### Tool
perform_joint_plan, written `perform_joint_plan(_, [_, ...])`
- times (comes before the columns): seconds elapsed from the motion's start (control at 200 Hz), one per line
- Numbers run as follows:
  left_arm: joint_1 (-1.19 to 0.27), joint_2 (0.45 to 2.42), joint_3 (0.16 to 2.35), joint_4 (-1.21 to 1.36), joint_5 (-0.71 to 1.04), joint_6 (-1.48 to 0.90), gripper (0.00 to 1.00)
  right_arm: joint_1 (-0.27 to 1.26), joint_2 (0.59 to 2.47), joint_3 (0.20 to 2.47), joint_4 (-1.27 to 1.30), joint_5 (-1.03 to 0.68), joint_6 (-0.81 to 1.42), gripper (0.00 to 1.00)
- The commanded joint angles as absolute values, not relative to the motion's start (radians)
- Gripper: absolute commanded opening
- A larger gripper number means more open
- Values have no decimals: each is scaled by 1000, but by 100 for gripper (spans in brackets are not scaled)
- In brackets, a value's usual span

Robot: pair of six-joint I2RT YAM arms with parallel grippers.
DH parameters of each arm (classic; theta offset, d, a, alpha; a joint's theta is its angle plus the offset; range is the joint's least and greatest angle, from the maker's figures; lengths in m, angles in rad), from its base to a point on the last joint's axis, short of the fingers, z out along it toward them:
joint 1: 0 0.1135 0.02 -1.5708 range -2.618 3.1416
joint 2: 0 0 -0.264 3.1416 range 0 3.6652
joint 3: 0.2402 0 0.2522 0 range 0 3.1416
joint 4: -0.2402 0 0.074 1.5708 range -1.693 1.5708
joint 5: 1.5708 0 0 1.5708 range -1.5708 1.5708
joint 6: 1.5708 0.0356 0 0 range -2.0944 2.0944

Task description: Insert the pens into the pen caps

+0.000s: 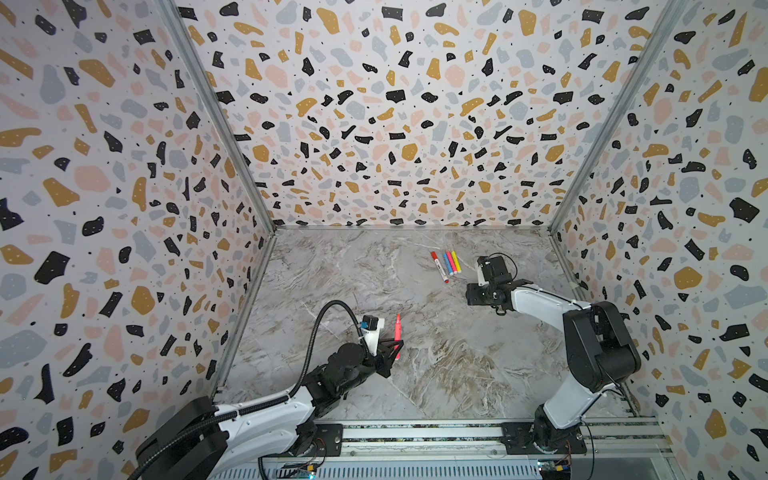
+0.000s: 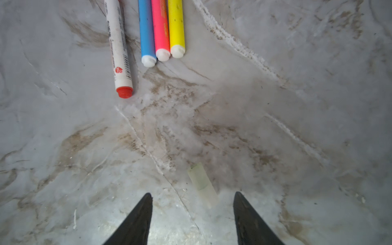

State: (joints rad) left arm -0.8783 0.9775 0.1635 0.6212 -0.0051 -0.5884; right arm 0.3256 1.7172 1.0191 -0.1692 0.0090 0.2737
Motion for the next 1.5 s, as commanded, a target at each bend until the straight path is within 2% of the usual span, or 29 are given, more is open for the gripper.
perform_joint_plan(0.0, [-884,977,164,650,3,-589,0,322,1746,1077,-206,-46,222,61])
perform_joint_plan(0.375, [-884,966,170,628,0,-583,0,322,1846,1136,-208,-127,173,58])
perform_joint_plan(0.746, [-884,972,173,630,-2,-575,0,368,1745,972,-83,-273,216,55])
perform_joint_plan(1.006, [-884,954,158,636,-2,-583,0,446,1641,900,-99,-186,250,52])
perform_joint_plan(1.251, [-885,951,158,634,-2,-584,0,477,1517,942,-178,-30,319,52])
perform_joint_plan(1.402, [-885,941,158,629,0,-585,0,461,1502,964,-247,93,415,58])
perform_joint_plan(1.492, [-885,935,154,626,0,-587,0,432,1513,959,-266,100,477,59])
